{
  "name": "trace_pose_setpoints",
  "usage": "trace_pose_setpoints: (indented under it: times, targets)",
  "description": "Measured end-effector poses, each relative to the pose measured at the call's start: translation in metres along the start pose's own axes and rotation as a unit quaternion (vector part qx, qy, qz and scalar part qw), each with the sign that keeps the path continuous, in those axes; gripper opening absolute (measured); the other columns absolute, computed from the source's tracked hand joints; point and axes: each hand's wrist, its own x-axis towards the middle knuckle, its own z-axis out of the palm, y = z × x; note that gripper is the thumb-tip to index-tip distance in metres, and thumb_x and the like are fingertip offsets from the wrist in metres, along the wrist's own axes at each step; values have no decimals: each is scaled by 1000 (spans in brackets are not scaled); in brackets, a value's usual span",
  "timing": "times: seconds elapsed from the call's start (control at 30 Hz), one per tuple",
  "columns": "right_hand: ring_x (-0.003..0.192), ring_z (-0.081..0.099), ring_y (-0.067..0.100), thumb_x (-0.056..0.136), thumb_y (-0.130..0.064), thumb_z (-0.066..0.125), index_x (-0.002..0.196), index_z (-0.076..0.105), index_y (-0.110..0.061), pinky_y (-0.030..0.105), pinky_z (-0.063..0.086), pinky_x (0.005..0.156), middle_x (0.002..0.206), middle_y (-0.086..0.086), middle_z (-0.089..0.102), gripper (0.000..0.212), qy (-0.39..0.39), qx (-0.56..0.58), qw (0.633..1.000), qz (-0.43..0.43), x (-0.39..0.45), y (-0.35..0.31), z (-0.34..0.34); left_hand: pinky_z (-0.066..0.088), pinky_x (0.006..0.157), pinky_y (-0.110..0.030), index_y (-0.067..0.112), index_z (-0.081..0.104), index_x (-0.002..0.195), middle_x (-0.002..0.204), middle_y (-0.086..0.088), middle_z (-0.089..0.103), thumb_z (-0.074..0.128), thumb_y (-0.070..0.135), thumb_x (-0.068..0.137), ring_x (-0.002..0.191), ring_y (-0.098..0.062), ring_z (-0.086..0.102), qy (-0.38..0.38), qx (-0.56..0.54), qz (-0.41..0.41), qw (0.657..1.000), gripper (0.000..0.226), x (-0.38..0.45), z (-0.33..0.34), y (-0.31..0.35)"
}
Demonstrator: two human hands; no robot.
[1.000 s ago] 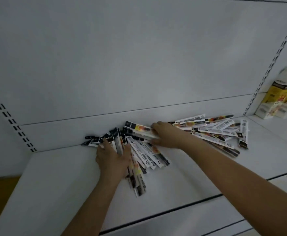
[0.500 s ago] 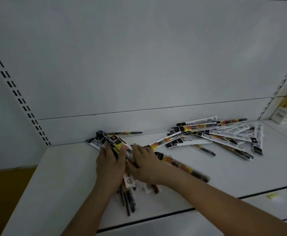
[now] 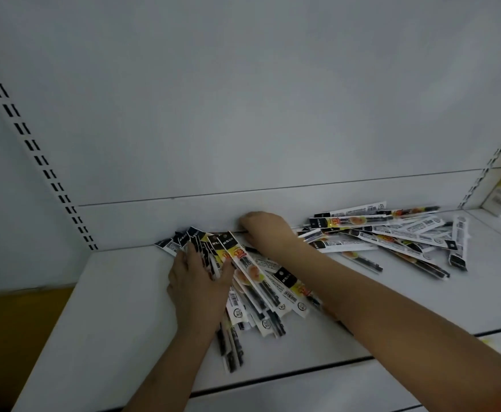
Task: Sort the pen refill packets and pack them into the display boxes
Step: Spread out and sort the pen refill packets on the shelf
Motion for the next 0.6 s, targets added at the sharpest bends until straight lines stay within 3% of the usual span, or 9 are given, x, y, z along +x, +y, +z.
trace_pose_setpoints:
  times: [0.07, 0.2, 0.27, 0.4, 0.47, 0.53, 0.6]
  targets:
    - [99, 63, 29, 84, -9, 62, 100, 67, -11, 34, 48, 75, 106, 8, 63, 18, -1, -56, 998, 1, 9, -6, 3, 15, 117, -47, 19, 15, 157, 161, -11, 19, 58, 54, 90, 148, -28, 16, 1, -4, 2, 1000, 87, 0, 0, 0]
    - [98, 59, 26, 87, -15, 57, 95, 70, -11, 30, 37, 67, 102, 6, 63, 16, 51, -98, 994, -23, 9, -1, -10, 17, 116, -47, 18, 18, 156, 161, -12, 21, 59, 52, 89, 147, -29, 19, 9, -2, 5, 1000, 86, 0, -1, 1]
    - [96, 56, 24, 89, -24, 54, 95, 68, -11, 30, 39, 67, 99, 6, 60, 20, 58, -63, 996, -13, -7, 7, -30, 17, 117, -47, 18, 17, 156, 161, -12, 20, 58, 52, 90, 147, -29, 19, 6, -1, 10, 1000, 85, -2, -2, 1]
    - [69, 59, 16, 93, -33, 56, 85, 63, -15, 26, 48, 58, 81, -1, 63, 21, -12, 115, 989, 90, -69, 31, -57, 18, 117, -47, 18, 15, 156, 162, -13, 18, 57, 52, 91, 147, -29, 18, -9, 3, 20, 1000, 85, 2, -2, 1]
    - [60, 59, 10, 94, -39, 56, 81, 62, -20, 25, 52, 57, 76, -4, 65, 23, -56, 151, 980, 120, -106, 38, -50, 17, 117, -48, 19, 13, 157, 162, -13, 15, 56, 53, 91, 148, -30, 18, -24, 0, 24, 999, 86, 5, -2, 1]
    - [74, 63, 11, 96, -42, 53, 93, 65, -22, 29, 55, 72, 89, -6, 66, 23, -68, 182, 969, 155, -142, 35, -29, 17, 118, -48, 20, 10, 157, 163, -13, 12, 54, 52, 93, 148, -31, 17, -38, -1, 24, 999, 85, 6, 0, 3]
    - [99, 57, 19, 97, -37, 52, 115, 64, -18, 29, 47, 88, 111, -1, 60, 29, 11, 149, 980, 129, -164, 25, -1, 16, 119, -49, 20, 10, 157, 163, -14, 11, 52, 53, 93, 148, -33, 15, -43, 1, 26, 999, 83, 6, 2, 7]
